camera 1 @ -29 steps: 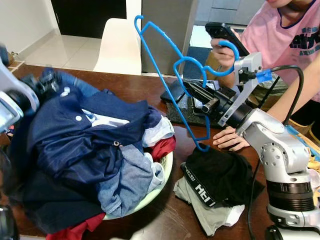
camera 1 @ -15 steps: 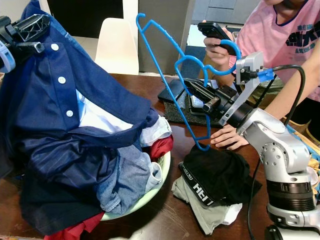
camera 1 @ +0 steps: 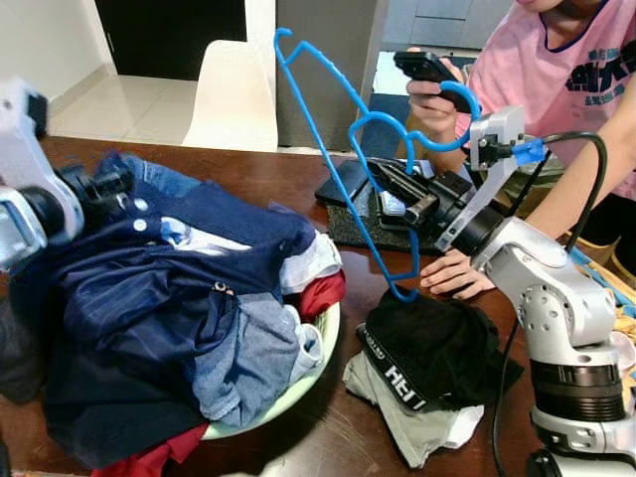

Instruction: Hang hanger

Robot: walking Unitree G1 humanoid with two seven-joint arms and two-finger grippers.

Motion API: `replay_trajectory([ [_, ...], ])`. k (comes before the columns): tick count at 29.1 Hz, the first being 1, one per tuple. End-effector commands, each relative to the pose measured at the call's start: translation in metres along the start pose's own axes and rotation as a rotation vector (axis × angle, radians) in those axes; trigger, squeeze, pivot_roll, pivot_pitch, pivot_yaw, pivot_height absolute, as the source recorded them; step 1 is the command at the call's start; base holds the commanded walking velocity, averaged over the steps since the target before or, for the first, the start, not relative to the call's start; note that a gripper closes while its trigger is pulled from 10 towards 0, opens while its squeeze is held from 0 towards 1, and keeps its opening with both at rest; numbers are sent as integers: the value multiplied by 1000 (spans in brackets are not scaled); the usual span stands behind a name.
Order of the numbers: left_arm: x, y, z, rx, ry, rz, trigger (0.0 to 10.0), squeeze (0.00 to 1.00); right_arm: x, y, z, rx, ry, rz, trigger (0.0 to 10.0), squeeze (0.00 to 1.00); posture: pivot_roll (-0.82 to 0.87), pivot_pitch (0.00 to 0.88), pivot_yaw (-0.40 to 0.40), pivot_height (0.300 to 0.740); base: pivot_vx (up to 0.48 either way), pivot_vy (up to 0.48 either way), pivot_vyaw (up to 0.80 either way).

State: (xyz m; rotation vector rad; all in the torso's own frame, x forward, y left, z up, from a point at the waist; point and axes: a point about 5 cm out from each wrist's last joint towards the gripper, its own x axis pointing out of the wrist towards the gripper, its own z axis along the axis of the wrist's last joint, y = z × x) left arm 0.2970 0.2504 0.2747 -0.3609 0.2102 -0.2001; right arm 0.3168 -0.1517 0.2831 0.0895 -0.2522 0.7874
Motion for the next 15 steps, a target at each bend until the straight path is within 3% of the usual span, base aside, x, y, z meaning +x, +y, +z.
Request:
replay_trajectory([
  [1, 5, -2, -21, -7, 83, -1, 10000, 0, 0, 2, 0, -6, 0, 16, 10000, 0, 129, 74, -15, 740, 0, 0, 0],
  [3, 6, -2, -25, -5, 94, 11, 10000, 0, 1, 3, 0, -5, -1, 19, 10000, 0, 129, 72, -14, 740, 0, 0, 0],
  [4, 7, -4, -25, 5, 92, 8, 10000, 1000, 1, 3, 0, -5, -3, 21, 10000, 0, 129, 72, -14, 740, 0, 0, 0],
  [8, 8, -7, -22, 14, 74, 10, 10000, 1000, 1, 3, 0, -4, -3, 20, 10000, 0, 129, 72, -14, 740, 0, 0, 0],
  [9, 8, -8, -14, 95, 42, 44, 10000, 278, 1, 3, 0, -4, -4, 18, 10000, 0, 125, 78, -16, 740, 0, 0, 0],
  [11, 8, -8, -14, 95, 42, 44, 10000, 278, 1, 3, 0, -4, -4, 18, 10000, 0, 125, 78, -16, 740, 0, 0, 0],
  [12, 7, -11, -11, 204, 31, 74, 10000, 0, 0, 2, 0, -4, -1, 15, 10000, 0, 124, 80, -18, 740, 0, 0, 0],
  [13, 7, -16, -12, 293, 37, 96, 10000, 0, -1, 2, -1, -4, 1, 14, 10000, 0, 122, 84, -18, 740, 0, 0, 0],
  [14, 7, -16, -12, 293, 37, 96, 10000, 0, -1, 2, -1, -4, 1, 14, 10000, 0, 122, 84, -18, 740, 0, 0, 0],
  [15, 7, -20, -16, 358, 47, 110, 10000, 0, -1, 2, -1, -4, 3, 12, 10000, 0, 122, 84, -18, 740, 0, 0, 0],
])
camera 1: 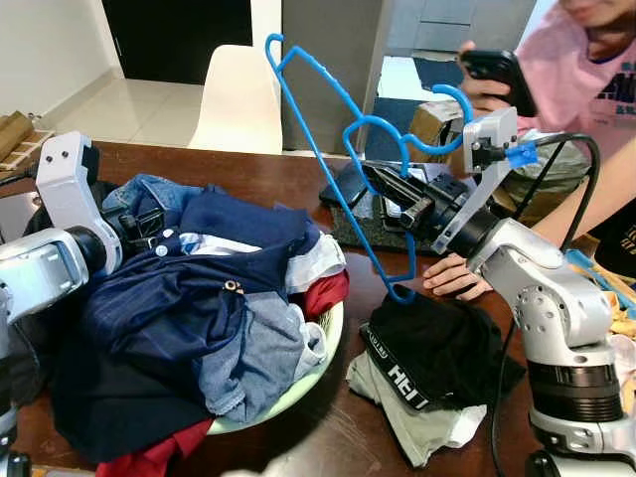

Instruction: Hang hanger

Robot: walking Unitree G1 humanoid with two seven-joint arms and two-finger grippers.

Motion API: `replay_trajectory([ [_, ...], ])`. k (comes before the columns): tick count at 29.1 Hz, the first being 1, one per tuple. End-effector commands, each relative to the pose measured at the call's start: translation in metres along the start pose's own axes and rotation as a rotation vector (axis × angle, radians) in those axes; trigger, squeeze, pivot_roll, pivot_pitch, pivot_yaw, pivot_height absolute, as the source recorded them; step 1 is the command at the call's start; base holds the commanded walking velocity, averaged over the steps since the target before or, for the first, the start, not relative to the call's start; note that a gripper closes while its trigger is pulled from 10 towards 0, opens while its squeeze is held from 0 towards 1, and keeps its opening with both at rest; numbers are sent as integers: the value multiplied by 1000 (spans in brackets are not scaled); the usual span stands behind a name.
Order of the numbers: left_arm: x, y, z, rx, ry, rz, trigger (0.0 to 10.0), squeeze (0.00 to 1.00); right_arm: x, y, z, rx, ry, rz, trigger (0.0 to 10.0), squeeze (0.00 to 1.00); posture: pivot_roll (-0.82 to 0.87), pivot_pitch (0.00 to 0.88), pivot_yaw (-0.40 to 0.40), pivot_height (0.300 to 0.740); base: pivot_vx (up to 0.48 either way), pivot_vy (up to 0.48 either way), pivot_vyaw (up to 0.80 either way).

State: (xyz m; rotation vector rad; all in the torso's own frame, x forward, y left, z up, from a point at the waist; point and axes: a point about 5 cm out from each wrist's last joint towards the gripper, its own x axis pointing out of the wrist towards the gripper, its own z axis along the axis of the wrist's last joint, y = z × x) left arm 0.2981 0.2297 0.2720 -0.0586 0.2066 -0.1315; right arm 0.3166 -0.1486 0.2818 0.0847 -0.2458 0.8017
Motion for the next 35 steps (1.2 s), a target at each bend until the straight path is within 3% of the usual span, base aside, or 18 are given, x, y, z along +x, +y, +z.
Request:
replay_trajectory([
  [1, 0, -4, -6, 68, 33, 5, 10000, 0, -3, 0, 1, -4, -4, -2, 10000, 0, 122, 84, -18, 740, 0, 0, 0],
  [3, 0, -8, -8, 86, 37, 9, 10000, 0, -3, 0, 1, -3, -3, -2, 10000, 0, 121, 85, -21, 740, 0, 0, 0],
  [4, 1, -11, -12, 88, 39, 16, 863, 0, -3, 0, 1, -3, -4, -2, 10000, 0, 120, 85, -24, 740, 0, 0, 0],
  [7, 1, -12, -14, 89, 38, 22, 863, 0, -3, 0, 2, -4, -4, -2, 10000, 0, 120, 85, -24, 740, 0, 0, 0],
  [8, 2, -14, -15, 86, 39, 24, 0, 0, -3, -1, 2, -4, -4, -2, 10000, 0, 119, 85, -25, 740, 0, 0, 0],
  [16, 2, -17, -15, 85, 32, 21, 0, 0, -3, -1, 3, -7, -4, -1, 10000, 0, 116, 86, -25, 740, 0, 0, 0],
  [18, 1, -17, 4, 154, -88, 57, 0, 0, -2, -2, 3, -7, -4, -2, 10000, 0, 119, 87, -28, 740, 0, 0, 0],
  [19, 1, -17, 4, 154, -88, 57, 0, 0, -2, -2, 3, -7, -4, -2, 10000, 0, 119, 87, -28, 740, 0, 0, 0],
  [20, 0, -18, 15, 213, -160, 81, 2235, 0, -2, -2, 3, -6, -5, -2, 10000, 0, 122, 86, -30, 740, 0, 0, 0],
  [21, 0, -18, 15, 213, -160, 81, 2235, 0, -2, -2, 3, -6, -5, -2, 10000, 0, 122, 86, -30, 740, 0, 0, 0],
  [22, -2, -20, 21, 254, -202, 99, 9686, 588, -1, -2, 3, -6, -5, -1, 10000, 0, 121, 87, -30, 740, 0, 0, 0],
  [23, -2, -23, 21, 266, -213, 93, 10000, 1000, -1, -2, 3, -5, -5, 0, 10000, 0, 121, 86, -31, 740, 0, 0, 0],
  [27, -1, -28, 17, 268, -196, 73, 10000, 1000, -1, -2, 3, -6, -6, 1, 10000, 0, 121, 86, -30, 740, 0, 0, 0],
  [28, 0, -30, 14, 267, -184, 62, 10000, 0, -1, -2, 3, -6, -7, 0, 10000, 0, 120, 88, -31, 740, 0, 0, 0],
  [35, 2, -36, 7, 264, -157, 41, 10000, 0, -2, -2, 3, -7, -5, -1, 10000, 0, 120, 89, -30, 740, 0, 0, 0],
])
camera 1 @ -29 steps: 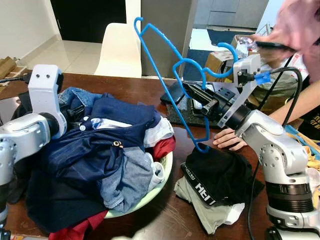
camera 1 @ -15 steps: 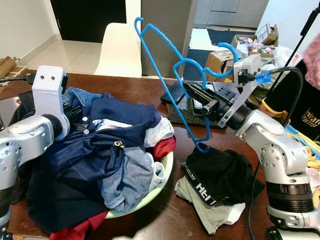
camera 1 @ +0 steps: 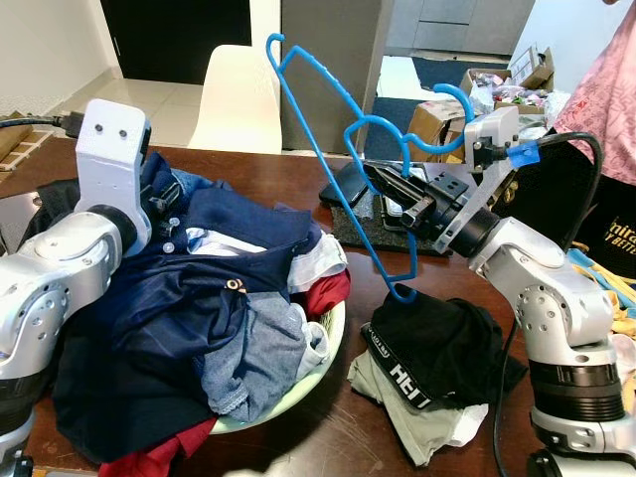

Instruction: Hang hanger

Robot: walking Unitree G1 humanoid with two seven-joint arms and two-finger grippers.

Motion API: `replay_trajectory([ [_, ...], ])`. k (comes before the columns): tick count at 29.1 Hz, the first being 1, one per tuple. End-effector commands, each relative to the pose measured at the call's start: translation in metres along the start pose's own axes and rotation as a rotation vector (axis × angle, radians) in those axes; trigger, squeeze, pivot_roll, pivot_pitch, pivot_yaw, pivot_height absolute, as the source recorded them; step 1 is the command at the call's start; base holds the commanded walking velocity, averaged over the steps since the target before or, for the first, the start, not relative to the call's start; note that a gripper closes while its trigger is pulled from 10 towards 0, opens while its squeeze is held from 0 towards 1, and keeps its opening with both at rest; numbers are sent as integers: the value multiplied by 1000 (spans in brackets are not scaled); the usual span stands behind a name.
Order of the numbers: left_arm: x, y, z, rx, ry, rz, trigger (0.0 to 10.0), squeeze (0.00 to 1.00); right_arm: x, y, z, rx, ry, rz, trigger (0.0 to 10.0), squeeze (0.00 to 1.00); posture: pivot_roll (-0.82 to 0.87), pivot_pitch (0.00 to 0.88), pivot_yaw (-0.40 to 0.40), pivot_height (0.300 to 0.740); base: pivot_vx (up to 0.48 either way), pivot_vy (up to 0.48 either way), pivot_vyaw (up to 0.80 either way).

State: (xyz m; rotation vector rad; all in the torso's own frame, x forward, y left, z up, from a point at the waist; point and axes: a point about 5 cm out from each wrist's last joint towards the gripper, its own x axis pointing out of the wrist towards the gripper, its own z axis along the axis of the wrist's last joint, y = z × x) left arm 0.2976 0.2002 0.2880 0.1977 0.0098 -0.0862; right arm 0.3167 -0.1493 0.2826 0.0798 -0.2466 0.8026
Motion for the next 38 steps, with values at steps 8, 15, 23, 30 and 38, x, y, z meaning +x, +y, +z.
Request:
replay_trajectory([
  [8, 1, 5, 18, 92, -148, 60, 0, 0, -2, -2, 3, -3, -9, -4, 10000, 0, 117, 80, -27, 740, 0, 0, 0],
  [15, -4, 7, 40, 181, -280, 110, 5529, 0, -1, -2, 3, -5, -8, 0, 10000, 0, 119, 74, -27, 740, 0, 0, 0],
  [23, -4, -3, 34, 176, -253, 52, 10000, 1000, 0, -1, 3, -6, -9, 5, 10000, 0, 117, 72, -25, 740, 0, 0, 0],
  [30, 1, -7, 22, 178, -202, 23, 9412, 0, -1, -1, 3, -7, -7, 2, 10000, 0, 115, 79, -25, 740, 0, 0, 0],
  [38, 2, 8, 15, 142, -184, 129, 10000, 0, -2, -1, 3, -7, -3, 1, 10000, 0, 114, 82, -26, 740, 0, 0, 0],
])
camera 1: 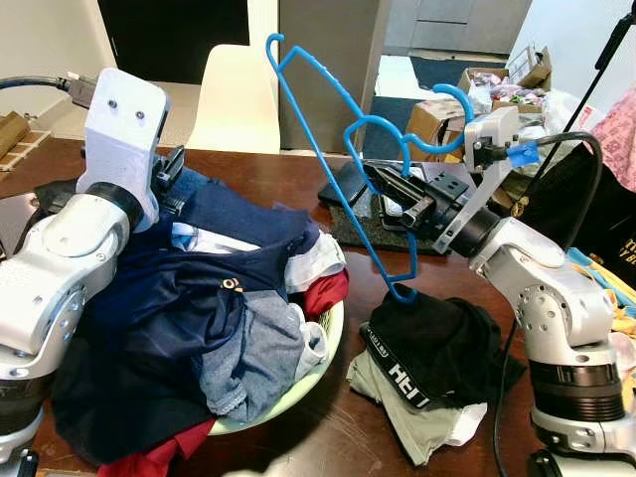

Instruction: Hang hanger

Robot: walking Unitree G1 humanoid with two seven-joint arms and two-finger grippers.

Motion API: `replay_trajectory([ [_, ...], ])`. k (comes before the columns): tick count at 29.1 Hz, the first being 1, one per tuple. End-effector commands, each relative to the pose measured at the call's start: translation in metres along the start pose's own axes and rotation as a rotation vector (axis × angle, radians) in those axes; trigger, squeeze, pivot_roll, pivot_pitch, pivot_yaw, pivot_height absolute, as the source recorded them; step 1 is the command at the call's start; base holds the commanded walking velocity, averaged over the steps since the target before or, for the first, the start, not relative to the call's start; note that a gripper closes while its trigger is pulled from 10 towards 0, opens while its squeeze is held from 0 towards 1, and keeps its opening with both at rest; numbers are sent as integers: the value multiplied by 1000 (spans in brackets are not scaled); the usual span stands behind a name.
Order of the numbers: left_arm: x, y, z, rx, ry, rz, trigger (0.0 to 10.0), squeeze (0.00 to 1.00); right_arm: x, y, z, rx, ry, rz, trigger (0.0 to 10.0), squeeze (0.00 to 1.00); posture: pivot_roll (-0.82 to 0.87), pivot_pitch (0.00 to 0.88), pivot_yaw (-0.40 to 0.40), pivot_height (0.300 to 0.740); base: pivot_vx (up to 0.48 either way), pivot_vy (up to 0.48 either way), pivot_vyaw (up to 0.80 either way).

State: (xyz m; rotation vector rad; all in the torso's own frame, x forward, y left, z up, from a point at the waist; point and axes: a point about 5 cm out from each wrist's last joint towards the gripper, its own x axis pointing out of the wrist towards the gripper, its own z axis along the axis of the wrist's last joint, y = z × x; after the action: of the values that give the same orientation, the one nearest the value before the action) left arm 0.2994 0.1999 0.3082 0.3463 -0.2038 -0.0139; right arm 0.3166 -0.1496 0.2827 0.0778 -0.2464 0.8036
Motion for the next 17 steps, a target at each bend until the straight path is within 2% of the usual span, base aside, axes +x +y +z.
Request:
replay_trajectory([
  [1, 0, 3, -5, -11, 17, 36, 10000, 0, -2, -1, 3, -5, -4, 0, 10000, 0, 114, 82, -26, 740, 0, 0, 0],
  [2, 0, 14, -11, -64, 36, 105, 10000, 82, -2, -1, 3, -5, -3, -1, 10000, 0, 113, 85, -27, 740, 0, 0, 0],
  [3, -1, 29, -19, -126, 59, 179, 10000, 1000, -2, -1, 3, -4, -2, -1, 10000, 0, 111, 87, -28, 740, 0, 0, 0],
  [8, -1, 35, -22, -136, 65, 192, 10000, 1000, -3, -1, 3, -3, -3, -1, 10000, 0, 111, 87, -28, 740, 0, 0, 0],
  [10, 3, 40, -25, -249, 51, 179, 10000, 1000, -3, -1, 3, -3, -2, -2, 10000, 0, 111, 89, -32, 740, 0, 0, 0],
  [14, 3, 40, -25, -249, 51, 179, 10000, 1000, -3, -1, 3, -3, -2, -2, 10000, 0, 111, 89, -32, 740, 0, 0, 0],
  [15, 6, 41, -27, -296, 48, 161, 10000, 1000, -2, -1, 3, -3, -2, -1, 10000, 0, 110, 87, -33, 740, 0, 0, 0],
  [17, 6, 41, -27, -296, 48, 161, 10000, 1000, -2, -1, 3, -3, -2, -1, 10000, 0, 110, 87, -33, 740, 0, 0, 0],
])
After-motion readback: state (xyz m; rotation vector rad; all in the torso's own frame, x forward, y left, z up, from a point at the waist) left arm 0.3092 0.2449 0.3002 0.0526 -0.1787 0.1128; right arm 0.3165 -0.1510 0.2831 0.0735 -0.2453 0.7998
